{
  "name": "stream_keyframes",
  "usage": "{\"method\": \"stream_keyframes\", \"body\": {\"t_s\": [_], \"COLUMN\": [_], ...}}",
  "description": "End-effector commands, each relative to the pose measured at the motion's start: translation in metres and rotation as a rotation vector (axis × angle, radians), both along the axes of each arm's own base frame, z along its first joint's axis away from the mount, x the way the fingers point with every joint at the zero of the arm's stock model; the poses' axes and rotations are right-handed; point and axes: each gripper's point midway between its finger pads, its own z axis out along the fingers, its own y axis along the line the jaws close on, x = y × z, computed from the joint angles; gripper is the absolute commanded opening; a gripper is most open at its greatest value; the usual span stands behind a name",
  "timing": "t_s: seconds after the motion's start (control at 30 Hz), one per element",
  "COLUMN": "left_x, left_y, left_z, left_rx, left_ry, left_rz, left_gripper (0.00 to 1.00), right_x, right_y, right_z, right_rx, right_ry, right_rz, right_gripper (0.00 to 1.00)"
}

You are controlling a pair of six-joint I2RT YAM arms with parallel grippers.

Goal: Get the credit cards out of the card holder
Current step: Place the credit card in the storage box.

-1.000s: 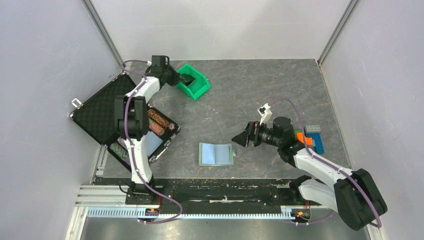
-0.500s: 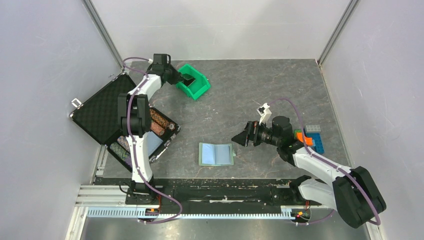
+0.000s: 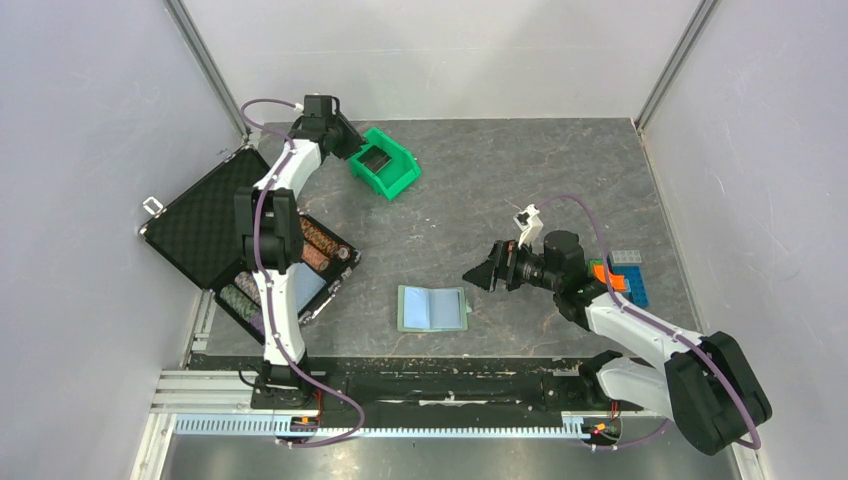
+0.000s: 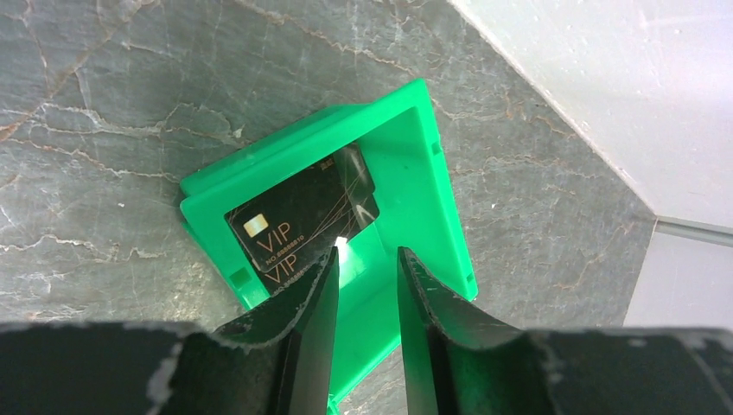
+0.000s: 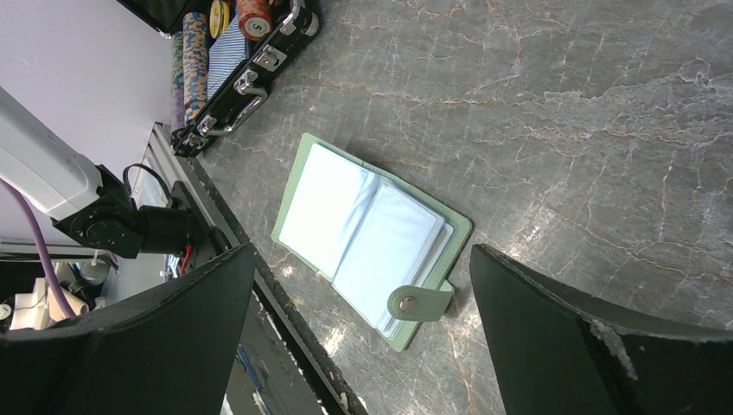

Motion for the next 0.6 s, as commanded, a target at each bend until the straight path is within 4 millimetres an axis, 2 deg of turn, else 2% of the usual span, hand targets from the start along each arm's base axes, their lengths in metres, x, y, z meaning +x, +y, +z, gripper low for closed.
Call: {"method": "stream_keyframes", "body": {"t_s": [0.0,0.13,0.27,0.33,0.47,0.57], "left_x": [0.007,0.001,-0.018,-0.038,-0.090,-0.136], "left_y": [0.002,-0.004,-0.013,-0.023,-0.043,-0.054], "left_z": [0.029,0.046,0.061,0.067,0.073,0.069], "left_rx": [0.037,0.025,0.014,-0.003,0.020,0.039], "left_ry": [-0.064,-0.081,-0.072,-0.059,-0.036,0.008], "left_rz": [-0.033,-0.065,-0.129,-0.182,-0.277,-0.344], "left_gripper": [0.39,0.40,0.40,0.41,0.42,0.43], "right_x": [0.012,0.012,0.014,0.014,0.009,0.004], "right_y": [0.003,0.003,0.001,-0.001,-0.008,-0.013], "right_z": [0.018,0.015,0.009,0.004,-0.009,-0.018], "right_rx": [0.008,-0.003,-0.030,-0.050,-0.103,-0.128], "right_ry": [-0.057,-0.047,-0.022,-0.015,-0.008,-0.007], "right_rz": [-0.002,-0.003,-0.014,-0.017,-0.013,-0.015], "right_gripper": [0.98,0.98,0.98,0.97,0.96,0.95]}}
